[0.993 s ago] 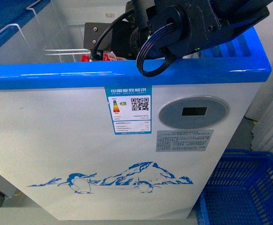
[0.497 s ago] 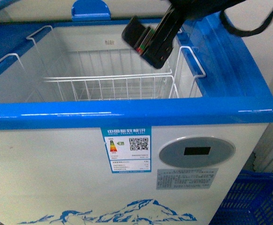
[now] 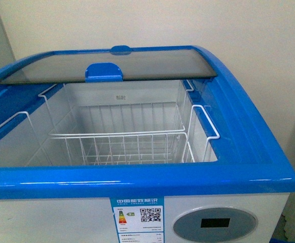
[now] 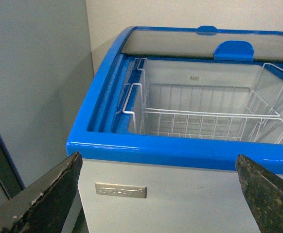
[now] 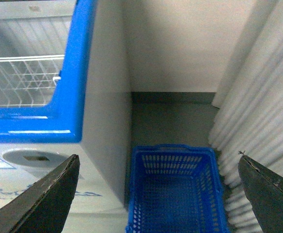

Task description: Put drink in fridge

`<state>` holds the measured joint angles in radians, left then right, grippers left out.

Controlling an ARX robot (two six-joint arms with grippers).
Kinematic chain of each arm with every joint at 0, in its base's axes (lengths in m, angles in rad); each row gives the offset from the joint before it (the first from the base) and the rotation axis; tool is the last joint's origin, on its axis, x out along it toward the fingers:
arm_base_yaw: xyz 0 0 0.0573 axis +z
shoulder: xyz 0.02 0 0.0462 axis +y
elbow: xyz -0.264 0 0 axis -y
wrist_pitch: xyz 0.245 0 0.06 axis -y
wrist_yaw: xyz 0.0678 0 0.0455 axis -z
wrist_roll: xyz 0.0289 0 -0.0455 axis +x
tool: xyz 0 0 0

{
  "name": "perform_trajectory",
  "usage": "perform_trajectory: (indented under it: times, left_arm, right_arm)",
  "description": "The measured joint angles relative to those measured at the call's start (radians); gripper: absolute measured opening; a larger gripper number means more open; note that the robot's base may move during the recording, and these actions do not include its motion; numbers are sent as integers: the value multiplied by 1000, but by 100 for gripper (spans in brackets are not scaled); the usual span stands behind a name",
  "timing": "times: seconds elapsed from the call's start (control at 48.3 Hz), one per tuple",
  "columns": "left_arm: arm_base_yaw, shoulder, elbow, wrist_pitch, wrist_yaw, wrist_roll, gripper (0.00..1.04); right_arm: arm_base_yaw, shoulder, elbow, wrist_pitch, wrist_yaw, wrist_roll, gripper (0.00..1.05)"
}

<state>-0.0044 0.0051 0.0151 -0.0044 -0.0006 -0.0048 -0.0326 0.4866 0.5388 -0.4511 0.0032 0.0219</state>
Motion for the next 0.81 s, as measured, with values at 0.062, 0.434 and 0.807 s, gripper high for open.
perform_trajectory:
  times: [0.062, 0.434, 0.807]
  left_arm:
    - [0, 0, 0, 0, 0, 0, 97]
    - [0, -1, 0, 0, 0, 1, 97]
    - [0, -1, 0, 0, 0, 1, 97]
  right_arm:
    - [7, -140, -61, -21, -9, 39, 98]
    - [35, -355, -383, 416, -4, -15, 32]
    - [35, -414, -460, 437, -4, -19, 3]
